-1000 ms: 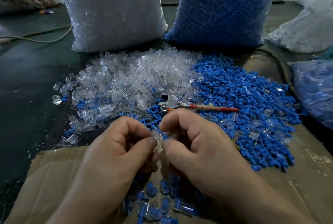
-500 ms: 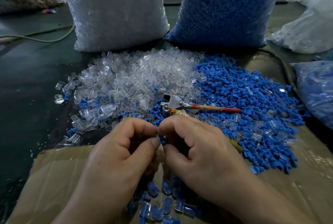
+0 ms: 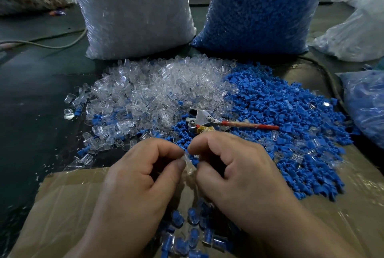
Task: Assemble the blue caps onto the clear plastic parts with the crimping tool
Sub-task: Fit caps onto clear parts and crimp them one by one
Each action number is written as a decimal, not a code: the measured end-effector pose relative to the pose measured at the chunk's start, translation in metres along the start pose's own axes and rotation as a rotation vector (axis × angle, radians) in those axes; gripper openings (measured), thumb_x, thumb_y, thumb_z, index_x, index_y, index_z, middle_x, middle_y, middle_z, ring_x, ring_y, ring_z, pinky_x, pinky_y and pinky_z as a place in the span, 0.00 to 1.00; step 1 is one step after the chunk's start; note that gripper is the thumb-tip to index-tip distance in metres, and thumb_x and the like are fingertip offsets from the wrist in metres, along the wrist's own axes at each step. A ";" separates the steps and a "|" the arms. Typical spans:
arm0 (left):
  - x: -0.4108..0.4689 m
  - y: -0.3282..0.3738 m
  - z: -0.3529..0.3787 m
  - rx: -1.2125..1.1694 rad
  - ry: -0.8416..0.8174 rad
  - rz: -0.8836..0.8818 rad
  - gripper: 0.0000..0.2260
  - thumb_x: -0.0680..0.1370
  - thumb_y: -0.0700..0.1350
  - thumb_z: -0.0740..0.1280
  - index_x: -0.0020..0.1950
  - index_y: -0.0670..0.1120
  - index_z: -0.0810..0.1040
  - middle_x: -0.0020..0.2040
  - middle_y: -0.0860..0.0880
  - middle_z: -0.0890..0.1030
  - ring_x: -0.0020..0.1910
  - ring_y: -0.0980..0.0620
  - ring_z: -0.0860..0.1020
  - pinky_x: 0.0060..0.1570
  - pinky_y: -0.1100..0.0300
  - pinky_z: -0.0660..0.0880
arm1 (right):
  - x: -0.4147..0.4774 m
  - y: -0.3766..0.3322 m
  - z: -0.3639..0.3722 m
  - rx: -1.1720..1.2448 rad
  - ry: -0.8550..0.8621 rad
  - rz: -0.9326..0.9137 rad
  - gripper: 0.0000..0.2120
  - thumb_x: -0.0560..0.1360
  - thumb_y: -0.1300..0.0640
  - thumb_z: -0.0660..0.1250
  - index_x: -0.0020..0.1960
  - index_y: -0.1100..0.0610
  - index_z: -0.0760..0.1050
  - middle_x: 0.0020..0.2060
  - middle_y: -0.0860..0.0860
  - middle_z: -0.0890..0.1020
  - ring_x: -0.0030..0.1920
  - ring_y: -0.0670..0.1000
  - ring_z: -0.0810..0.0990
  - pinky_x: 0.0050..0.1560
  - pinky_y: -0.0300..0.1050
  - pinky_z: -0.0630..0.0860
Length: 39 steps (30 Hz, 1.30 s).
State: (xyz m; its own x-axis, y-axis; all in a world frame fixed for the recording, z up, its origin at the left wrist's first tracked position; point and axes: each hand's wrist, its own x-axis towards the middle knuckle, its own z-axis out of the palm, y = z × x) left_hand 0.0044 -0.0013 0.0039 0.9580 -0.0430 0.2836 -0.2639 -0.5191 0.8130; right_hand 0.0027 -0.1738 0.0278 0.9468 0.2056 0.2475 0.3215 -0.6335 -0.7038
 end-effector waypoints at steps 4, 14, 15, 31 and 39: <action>0.000 -0.001 -0.001 -0.032 0.022 -0.055 0.06 0.71 0.57 0.73 0.46 0.65 0.80 0.37 0.60 0.83 0.32 0.62 0.79 0.29 0.71 0.73 | 0.001 0.000 0.003 -0.077 -0.017 -0.034 0.13 0.71 0.48 0.56 0.51 0.44 0.77 0.41 0.38 0.77 0.46 0.39 0.76 0.43 0.38 0.75; -0.001 0.002 0.001 -0.002 -0.029 -0.025 0.08 0.69 0.58 0.71 0.47 0.65 0.80 0.39 0.61 0.83 0.36 0.60 0.81 0.32 0.62 0.78 | 0.001 -0.002 0.004 -0.084 0.048 -0.056 0.11 0.71 0.46 0.57 0.44 0.47 0.77 0.39 0.42 0.77 0.43 0.43 0.77 0.41 0.44 0.75; -0.001 0.002 0.001 0.011 -0.028 -0.024 0.08 0.69 0.56 0.71 0.47 0.65 0.80 0.39 0.61 0.83 0.36 0.61 0.81 0.32 0.64 0.77 | 0.001 -0.002 0.004 -0.102 0.047 -0.073 0.11 0.72 0.47 0.58 0.44 0.47 0.77 0.39 0.42 0.77 0.42 0.44 0.76 0.40 0.44 0.74; 0.007 -0.004 -0.001 -0.611 -0.147 -0.391 0.16 0.57 0.54 0.75 0.41 0.48 0.84 0.29 0.39 0.80 0.24 0.51 0.75 0.22 0.62 0.71 | 0.003 -0.002 0.003 -0.164 0.066 -0.427 0.13 0.76 0.57 0.62 0.55 0.58 0.81 0.50 0.51 0.82 0.48 0.55 0.80 0.42 0.54 0.79; 0.005 -0.005 0.001 -0.389 -0.107 -0.241 0.15 0.59 0.57 0.73 0.43 0.55 0.82 0.31 0.44 0.80 0.27 0.48 0.74 0.29 0.53 0.72 | 0.002 0.003 0.004 -0.115 0.011 -0.420 0.14 0.76 0.57 0.62 0.60 0.55 0.76 0.53 0.51 0.83 0.52 0.54 0.81 0.44 0.55 0.81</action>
State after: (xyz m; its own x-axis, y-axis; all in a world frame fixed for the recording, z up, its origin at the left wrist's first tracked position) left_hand 0.0106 0.0003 0.0005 0.9979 -0.0589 0.0253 -0.0349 -0.1676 0.9852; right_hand 0.0056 -0.1723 0.0240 0.7337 0.4557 0.5040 0.6748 -0.5757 -0.4618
